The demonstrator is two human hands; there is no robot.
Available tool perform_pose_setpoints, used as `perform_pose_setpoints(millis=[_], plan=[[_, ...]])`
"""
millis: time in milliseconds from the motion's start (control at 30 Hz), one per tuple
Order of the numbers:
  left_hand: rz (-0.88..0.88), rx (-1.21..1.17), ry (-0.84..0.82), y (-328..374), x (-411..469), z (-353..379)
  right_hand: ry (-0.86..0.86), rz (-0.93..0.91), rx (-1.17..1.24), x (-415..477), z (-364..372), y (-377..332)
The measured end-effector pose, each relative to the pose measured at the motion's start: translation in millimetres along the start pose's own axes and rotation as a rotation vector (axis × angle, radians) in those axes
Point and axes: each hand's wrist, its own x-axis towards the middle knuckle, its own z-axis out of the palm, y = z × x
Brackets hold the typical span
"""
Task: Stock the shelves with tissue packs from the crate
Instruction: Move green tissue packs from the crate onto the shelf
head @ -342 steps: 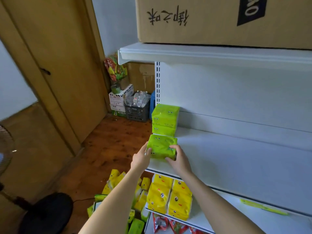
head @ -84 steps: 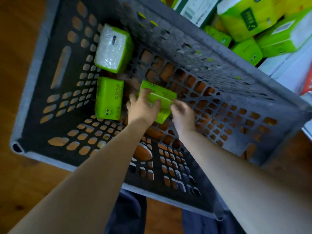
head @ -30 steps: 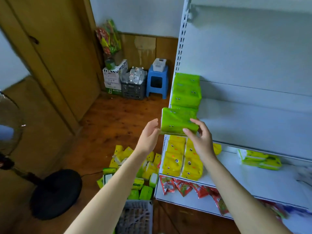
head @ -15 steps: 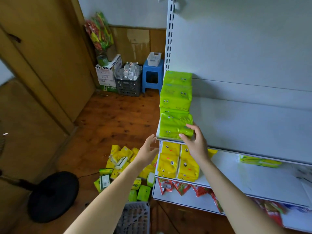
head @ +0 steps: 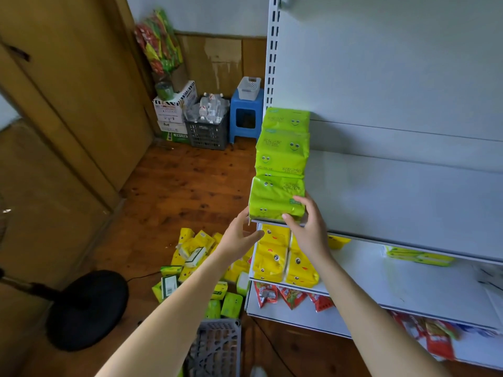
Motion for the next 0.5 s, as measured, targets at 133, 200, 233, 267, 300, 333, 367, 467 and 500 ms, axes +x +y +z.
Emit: perform_pose_setpoints(millis=[133,200,233,267,300,333,367,467,500], plan=[[-0.016,-0.013,-0.021,4.6,1.1,1.7,0.015,-0.055,-0.021,-2.1,0.0,1.3],[-0.021,-0.022,-0.017,4.0,0.4,2.0,0.071,-0.111,-0.040,-8.0,-2.6,0.1],[-0.031,-0.038,-0.010,1.9,-0.4,2.0,0.106,-0.158,-0.056,-11.3,-3.6,-1.1],[-0.059,-0.057,0.001,-1.3,-2.3,1.5,0.134,-0.209,-0.076,-14.7,-4.4,-3.2],[-0.091,-0.071,0.018,-5.0,-5.1,0.8,0.149,-0.259,-0.098,-18.0,-4.2,-6.4],[-0.117,-0.081,0.036,-8.0,-9.7,-0.5,0.150,-0.308,-0.117,-21.5,-2.8,-10.3],[-0.135,-0.089,0.051,-12.3,-14.5,-2.1,0.141,-0.358,-0.128,-24.5,0.6,-15.3],[-0.208,-0.118,0.084,-33.0,-33.8,-14.2,0.040,-0.450,-0.106,-35.4,24.2,-33.3],[-0.237,-0.114,0.099,-44.2,-41.9,-20.5,-0.018,-0.455,-0.092,-41.0,36.7,-39.5]])
